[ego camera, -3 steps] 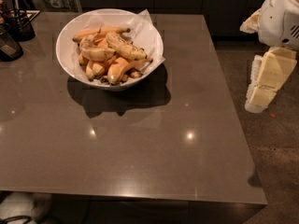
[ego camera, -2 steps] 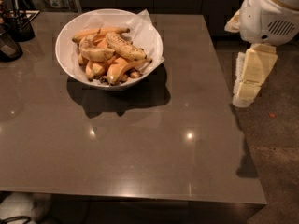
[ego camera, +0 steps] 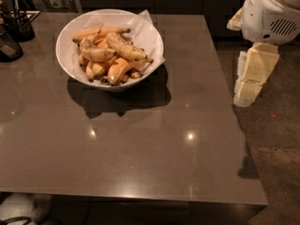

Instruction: Pick banana from white bowl

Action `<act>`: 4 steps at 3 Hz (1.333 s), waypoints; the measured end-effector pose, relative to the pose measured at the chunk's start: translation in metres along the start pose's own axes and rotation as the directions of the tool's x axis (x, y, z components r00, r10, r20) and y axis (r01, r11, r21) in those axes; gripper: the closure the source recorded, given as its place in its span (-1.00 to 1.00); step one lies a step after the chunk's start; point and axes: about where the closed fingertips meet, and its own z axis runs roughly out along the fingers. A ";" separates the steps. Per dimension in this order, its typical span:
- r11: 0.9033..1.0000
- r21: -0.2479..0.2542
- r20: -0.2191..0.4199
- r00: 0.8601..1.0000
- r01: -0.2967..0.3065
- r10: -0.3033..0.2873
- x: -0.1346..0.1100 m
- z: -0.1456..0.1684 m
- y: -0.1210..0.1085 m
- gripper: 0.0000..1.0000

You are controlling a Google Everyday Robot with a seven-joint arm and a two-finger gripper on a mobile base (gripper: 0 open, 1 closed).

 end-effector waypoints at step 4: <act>0.995 0.040 0.168 0.980 0.097 -0.102 -0.119 0.007 -0.087 -1.00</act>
Offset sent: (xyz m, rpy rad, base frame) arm 0.1115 0.1111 0.0327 0.0597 0.1091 0.2057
